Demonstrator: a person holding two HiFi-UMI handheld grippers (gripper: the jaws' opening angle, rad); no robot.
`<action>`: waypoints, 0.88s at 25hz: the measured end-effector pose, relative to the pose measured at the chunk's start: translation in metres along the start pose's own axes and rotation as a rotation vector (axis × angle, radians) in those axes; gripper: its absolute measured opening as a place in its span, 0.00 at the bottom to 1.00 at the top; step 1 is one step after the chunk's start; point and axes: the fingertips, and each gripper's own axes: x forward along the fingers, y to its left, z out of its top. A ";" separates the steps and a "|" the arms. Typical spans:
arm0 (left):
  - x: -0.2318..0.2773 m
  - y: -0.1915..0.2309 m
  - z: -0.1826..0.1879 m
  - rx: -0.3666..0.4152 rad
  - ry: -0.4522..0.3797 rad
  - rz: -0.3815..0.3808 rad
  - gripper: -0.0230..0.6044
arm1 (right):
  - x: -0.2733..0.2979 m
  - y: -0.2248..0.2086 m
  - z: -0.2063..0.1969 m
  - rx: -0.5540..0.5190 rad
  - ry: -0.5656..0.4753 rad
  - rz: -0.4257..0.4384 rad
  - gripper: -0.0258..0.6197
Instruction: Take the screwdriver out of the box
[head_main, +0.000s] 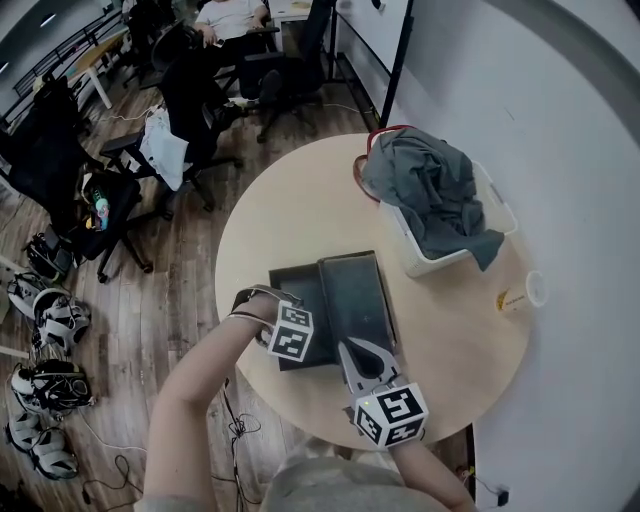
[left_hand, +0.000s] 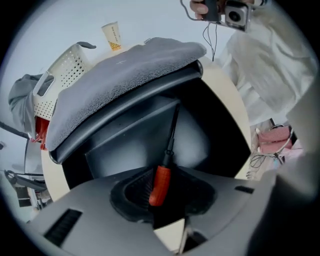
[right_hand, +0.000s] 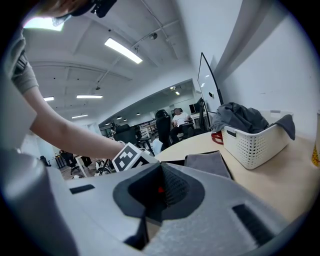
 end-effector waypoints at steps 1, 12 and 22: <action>0.000 -0.004 0.001 0.015 0.004 -0.002 0.19 | -0.002 0.003 -0.002 0.002 0.005 -0.001 0.04; -0.034 0.009 -0.002 0.067 0.062 0.098 0.17 | -0.025 0.007 -0.002 -0.001 -0.022 -0.020 0.04; -0.068 -0.013 -0.037 -0.009 0.148 0.164 0.17 | -0.040 0.030 0.006 -0.026 -0.068 -0.003 0.04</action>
